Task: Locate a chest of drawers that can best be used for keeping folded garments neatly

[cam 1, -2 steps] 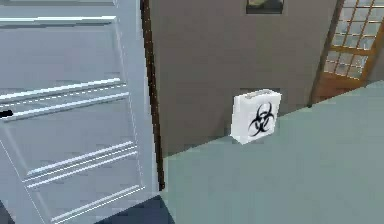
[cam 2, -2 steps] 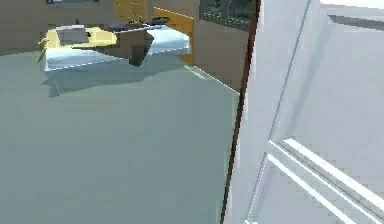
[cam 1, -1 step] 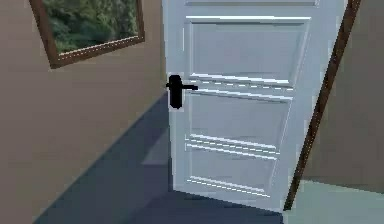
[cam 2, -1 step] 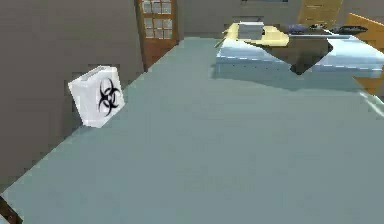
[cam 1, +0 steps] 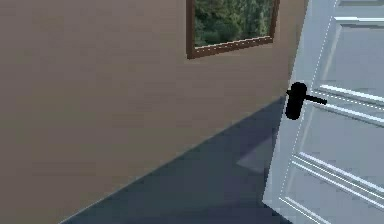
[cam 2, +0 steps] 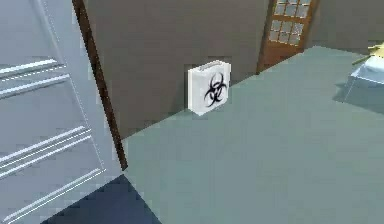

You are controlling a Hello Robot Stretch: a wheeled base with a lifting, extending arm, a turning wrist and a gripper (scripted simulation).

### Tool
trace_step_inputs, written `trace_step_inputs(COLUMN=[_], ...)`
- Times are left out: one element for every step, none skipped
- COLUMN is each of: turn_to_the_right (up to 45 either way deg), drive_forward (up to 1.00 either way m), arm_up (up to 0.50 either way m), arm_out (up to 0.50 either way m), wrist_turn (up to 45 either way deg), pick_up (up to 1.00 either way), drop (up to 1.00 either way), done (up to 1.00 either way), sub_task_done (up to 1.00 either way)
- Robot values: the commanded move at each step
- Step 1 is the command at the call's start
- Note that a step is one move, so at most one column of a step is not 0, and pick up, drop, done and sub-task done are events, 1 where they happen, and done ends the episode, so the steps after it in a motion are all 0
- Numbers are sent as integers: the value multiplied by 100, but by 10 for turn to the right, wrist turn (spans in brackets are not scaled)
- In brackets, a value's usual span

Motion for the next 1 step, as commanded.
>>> trace_step_inputs(turn_to_the_right=[0], drive_forward=[100], arm_up=[0], arm_out=[0], wrist_turn=[0], pick_up=[0], drop=[0], done=[0], sub_task_done=[0])
